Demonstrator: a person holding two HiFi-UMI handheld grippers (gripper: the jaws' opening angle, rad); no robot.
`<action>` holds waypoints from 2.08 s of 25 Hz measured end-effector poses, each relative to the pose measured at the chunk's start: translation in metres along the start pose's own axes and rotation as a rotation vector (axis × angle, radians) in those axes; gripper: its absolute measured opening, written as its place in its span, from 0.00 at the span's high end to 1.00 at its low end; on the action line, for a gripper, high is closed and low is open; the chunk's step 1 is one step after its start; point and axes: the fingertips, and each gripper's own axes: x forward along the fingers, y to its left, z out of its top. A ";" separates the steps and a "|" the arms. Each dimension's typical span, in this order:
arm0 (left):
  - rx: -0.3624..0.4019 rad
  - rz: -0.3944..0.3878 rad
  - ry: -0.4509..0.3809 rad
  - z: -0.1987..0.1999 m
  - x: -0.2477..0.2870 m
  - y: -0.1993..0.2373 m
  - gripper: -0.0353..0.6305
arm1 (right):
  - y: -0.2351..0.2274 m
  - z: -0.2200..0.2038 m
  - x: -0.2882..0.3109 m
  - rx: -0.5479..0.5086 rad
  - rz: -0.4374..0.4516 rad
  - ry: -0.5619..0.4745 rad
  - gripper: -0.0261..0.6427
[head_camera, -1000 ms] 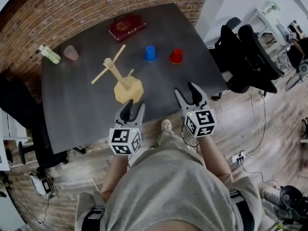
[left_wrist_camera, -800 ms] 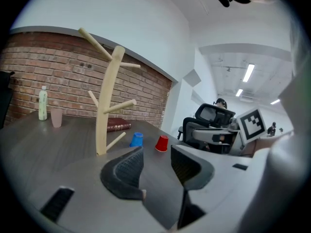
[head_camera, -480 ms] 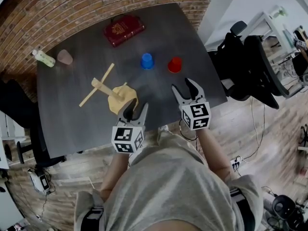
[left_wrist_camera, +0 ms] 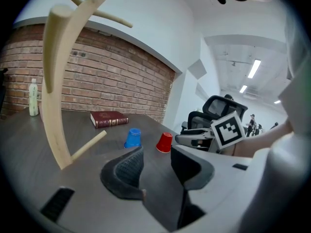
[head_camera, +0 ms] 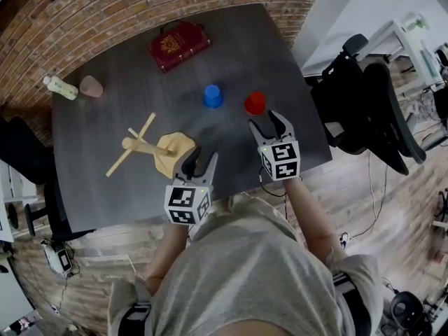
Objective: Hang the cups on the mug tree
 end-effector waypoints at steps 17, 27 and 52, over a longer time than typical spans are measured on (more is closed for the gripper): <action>-0.034 0.027 0.023 -0.003 0.036 0.003 0.70 | -0.039 -0.035 0.068 0.008 0.006 0.111 0.59; -0.037 0.039 0.028 -0.005 0.040 0.000 0.70 | -0.041 -0.036 0.080 -0.010 0.033 0.115 0.63; -0.024 0.116 -0.041 -0.002 -0.020 -0.002 0.70 | 0.013 0.049 0.016 -0.070 0.131 -0.081 0.64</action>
